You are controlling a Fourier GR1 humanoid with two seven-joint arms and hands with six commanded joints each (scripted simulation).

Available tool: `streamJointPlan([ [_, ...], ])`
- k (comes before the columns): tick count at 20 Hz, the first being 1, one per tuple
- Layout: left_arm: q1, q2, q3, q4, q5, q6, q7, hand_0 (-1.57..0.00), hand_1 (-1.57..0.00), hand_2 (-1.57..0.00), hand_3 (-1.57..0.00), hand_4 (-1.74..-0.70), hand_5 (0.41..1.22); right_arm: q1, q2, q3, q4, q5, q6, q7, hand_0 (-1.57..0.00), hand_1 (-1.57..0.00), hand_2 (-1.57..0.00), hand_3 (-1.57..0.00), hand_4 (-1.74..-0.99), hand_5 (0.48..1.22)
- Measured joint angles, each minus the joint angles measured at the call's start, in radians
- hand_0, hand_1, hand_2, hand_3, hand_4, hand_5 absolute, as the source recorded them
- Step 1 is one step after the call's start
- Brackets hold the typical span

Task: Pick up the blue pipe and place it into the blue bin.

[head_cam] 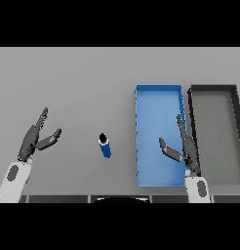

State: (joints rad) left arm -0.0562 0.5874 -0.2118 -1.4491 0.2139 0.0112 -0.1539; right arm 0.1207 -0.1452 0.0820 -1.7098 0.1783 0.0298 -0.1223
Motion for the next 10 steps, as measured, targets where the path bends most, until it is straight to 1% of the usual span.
streamJointPlan([
  [2,0.016,0.013,-0.005,-0.024,0.018,-0.035,-0.025,0.0,0.0,0.0,0.0,-0.97,0.594,0.01,0.003,0.007,0.004,0.006,0.003,-0.003,0.0,0.0,0.0,0.0,-1.197,0.621],
  [3,0.021,0.02,-0.015,-0.039,0.024,-0.061,-0.032,0.0,0.0,0.0,0.0,-0.98,0.584,0.01,-0.007,-0.002,0.0,-0.003,0.007,0.007,0.0,0.0,0.0,0.0,-1.192,0.621],
  [4,0.034,0.041,-0.022,-0.058,0.029,-0.088,-0.04,0.0,0.0,0.0,0.0,-0.99,0.573,0.004,-0.004,0.001,0.005,-0.002,0.008,0.016,0.0,0.0,0.0,0.0,-1.181,0.619],
  [5,0.061,0.058,-0.038,-0.094,0.031,-0.115,-0.048,0.0,0.0,0.0,0.0,-1.01,0.561,0.002,0.003,0.013,-0.001,0.017,-0.003,0.009,0.0,0.0,0.0,0.0,-1.18,0.617],
  [7,0.082,0.094,-0.065,-0.14,0.03,-0.161,-0.026,0.0,0.0,0.0,0.0,-1.05,0.535,-0.003,-0.014,0.0,-0.006,-0.004,0.012,0.005,0.0,0.0,0.0,0.0,-1.176,0.615],
  [8,0.088,0.083,-0.097,-0.169,0.019,-0.173,-0.013,0.0,0.0,0.0,0.0,-1.07,0.522,-0.01,-0.01,0.001,0.003,-0.001,0.009,0.018,0.0,0.0,0.0,0.0,-1.174,0.616],
  [9,0.097,0.075,-0.121,-0.185,0.011,-0.184,0.0,0.0,0.0,0.0,0.0,-1.1,0.51,-0.008,-0.006,0.005,0.006,0.007,0.005,0.015,0.0,0.0,0.0,0.0,-1.173,0.616],
  [10,0.092,0.058,-0.152,-0.19,0.008,-0.202,0.036,0.0,0.0,0.0,0.0,-1.11,0.497,-0.014,-0.009,0.003,0.004,0.002,0.008,0.023,0.0,0.0,0.0,0.0,-1.164,0.617],
])
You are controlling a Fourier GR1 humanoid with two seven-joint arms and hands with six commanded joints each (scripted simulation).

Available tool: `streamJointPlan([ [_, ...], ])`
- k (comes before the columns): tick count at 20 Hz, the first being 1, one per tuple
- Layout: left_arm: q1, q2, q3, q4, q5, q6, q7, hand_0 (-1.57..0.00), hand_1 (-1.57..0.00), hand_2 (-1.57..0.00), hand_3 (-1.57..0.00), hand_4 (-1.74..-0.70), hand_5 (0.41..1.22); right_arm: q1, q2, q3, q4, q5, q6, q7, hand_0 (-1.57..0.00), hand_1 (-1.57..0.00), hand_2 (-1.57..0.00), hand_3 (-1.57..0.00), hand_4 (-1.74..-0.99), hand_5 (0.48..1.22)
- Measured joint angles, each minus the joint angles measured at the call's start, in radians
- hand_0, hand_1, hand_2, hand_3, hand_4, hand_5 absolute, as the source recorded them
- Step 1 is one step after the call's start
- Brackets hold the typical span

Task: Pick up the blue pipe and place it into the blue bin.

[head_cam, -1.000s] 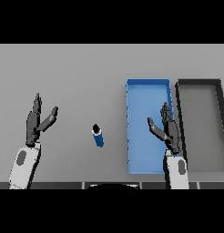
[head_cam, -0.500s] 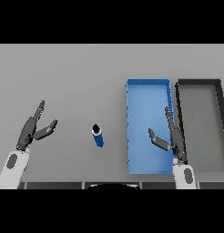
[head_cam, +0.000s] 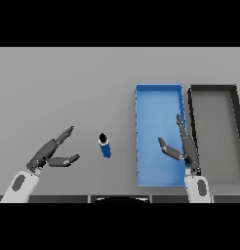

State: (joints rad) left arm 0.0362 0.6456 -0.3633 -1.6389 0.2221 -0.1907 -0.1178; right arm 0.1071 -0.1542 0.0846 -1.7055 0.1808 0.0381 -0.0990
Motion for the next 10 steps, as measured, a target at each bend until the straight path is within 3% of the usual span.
streamJointPlan([
  [7,-0.033,-0.097,-0.125,-0.007,-0.096,-0.002,0.068,0.0,0.0,0.0,0.0,-1.15,0.451,0.008,0.009,0.002,-0.007,-0.006,0.001,0.005,0.0,0.0,0.0,0.0,-1.213,0.625],
  [10,-0.076,-0.162,-0.147,0.046,-0.124,0.009,0.049,0.0,0.0,0.0,0.0,-1.15,0.459,0.02,0.012,0.006,-0.014,-0.005,0.004,0.009,0.0,0.0,0.0,0.0,-1.214,0.624],
])
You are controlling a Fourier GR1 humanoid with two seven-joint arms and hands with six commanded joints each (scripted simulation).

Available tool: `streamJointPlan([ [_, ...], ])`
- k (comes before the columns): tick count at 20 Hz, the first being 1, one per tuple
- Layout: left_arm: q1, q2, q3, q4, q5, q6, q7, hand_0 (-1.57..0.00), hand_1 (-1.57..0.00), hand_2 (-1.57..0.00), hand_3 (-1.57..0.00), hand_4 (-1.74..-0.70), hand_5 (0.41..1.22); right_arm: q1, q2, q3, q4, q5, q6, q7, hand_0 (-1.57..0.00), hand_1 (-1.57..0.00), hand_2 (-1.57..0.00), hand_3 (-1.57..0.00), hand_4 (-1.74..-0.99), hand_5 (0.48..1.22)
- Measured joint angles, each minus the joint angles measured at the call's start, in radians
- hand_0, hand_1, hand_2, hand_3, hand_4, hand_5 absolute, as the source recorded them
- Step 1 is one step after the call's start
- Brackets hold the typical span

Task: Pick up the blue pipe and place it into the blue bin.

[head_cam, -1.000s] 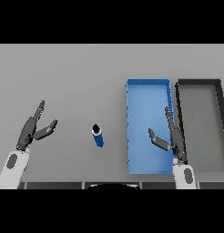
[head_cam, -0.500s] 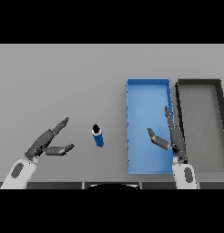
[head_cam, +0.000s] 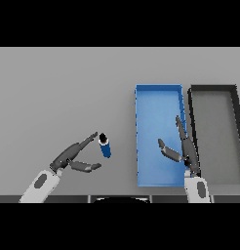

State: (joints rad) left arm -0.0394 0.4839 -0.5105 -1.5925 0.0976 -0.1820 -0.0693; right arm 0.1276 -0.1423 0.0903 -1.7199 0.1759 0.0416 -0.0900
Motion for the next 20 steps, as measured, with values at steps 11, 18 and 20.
streamJointPlan([
  [11,-0.116,-0.179,-0.057,0.183,-0.109,0.072,0.016,0.0,0.0,0.0,0.0,-1.06,0.42,-0.001,-0.011,-0.015,0.004,-0.01,0.003,-0.003,0.0,0.0,0.0,0.0,-1.214,0.645],
  [18,-0.134,-0.28,-0.038,0.235,-0.029,0.051,-0.041,-0.12,-0.32,-0.49,-0.53,-1.28,0.735,0.022,-0.02,-0.018,-0.011,-0.007,0.004,-0.031,0.0,0.0,0.0,0.0,-1.22,0.656],
  [20,-0.123,-0.3,-0.025,0.258,-0.005,0.047,-0.075,-0.6,-0.75,-0.87,-0.91,-1.44,0.91,0.016,-0.019,-0.023,-0.005,-0.013,0.003,-0.011,0.0,0.0,0.0,0.0,-1.219,0.657],
])
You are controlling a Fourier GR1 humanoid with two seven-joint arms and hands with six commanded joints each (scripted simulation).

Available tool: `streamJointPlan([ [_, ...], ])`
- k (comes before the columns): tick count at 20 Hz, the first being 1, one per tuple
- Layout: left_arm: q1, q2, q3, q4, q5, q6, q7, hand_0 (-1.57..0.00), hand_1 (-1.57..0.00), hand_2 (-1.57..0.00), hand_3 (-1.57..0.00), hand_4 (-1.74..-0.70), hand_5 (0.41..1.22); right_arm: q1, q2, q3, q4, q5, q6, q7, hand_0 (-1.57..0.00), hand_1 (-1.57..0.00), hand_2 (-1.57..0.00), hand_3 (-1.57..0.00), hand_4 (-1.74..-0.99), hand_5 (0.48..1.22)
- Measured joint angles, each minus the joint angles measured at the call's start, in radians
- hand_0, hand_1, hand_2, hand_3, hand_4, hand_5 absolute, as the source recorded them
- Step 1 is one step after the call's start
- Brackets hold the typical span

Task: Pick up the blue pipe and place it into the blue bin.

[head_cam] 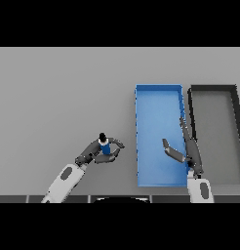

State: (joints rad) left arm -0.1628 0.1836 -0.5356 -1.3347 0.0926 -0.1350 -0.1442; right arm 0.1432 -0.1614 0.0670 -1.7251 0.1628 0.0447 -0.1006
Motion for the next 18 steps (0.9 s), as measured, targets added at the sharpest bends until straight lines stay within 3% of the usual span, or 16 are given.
streamJointPlan([
  [3,0.007,-0.004,-0.01,-0.008,0.005,-0.004,0.011,-1.07,-1.15,-1.21,-1.19,-1.58,1.062,-0.003,0.006,0.005,0.005,0.003,-0.001,-0.009,0.0,0.0,0.0,0.0,-1.233,0.66],
  [6,0.011,-0.02,-0.044,-0.038,-0.029,0.039,-0.01,-1.32,-1.36,-1.39,-1.38,-1.51,1.139,-0.001,0.016,0.014,-0.007,0.002,0.001,-0.004,0.0,0.0,0.0,0.0,-1.222,0.646],
  [7,0.022,-0.01,-0.044,-0.047,-0.038,0.041,-0.031,-1.37,-1.4,-1.42,-1.42,-1.5,1.156,0.013,0.013,0.009,-0.007,-0.006,0.006,-0.014,0.0,0.0,0.0,0.0,-1.221,0.638],
  [10,0.012,-0.03,-0.034,-0.06,-0.045,0.051,-0.06,-1.47,-1.48,-1.5,-1.49,-1.48,1.188,-0.024,0.011,0.004,0.014,-0.002,0.0,0.028,0.0,0.0,0.0,0.0,-1.219,0.628],
  [13,-0.007,-0.043,-0.019,-0.114,-0.037,0.057,-0.072,-1.52,-1.53,-1.53,-1.53,-1.47,1.204,-0.026,0.012,-0.001,0.014,-0.021,0.011,0.009,0.0,0.0,0.0,0.0,-1.226,0.636],
  [18,-0.042,-0.05,-0.022,-0.23,-0.02,0.033,0.002,-1.55,-1.56,-1.56,-1.56,-1.47,1.215,-0.033,-0.003,-0.005,0.025,0.005,-0.001,0.01,0.0,0.0,0.0,0.0,-1.184,0.643],
])
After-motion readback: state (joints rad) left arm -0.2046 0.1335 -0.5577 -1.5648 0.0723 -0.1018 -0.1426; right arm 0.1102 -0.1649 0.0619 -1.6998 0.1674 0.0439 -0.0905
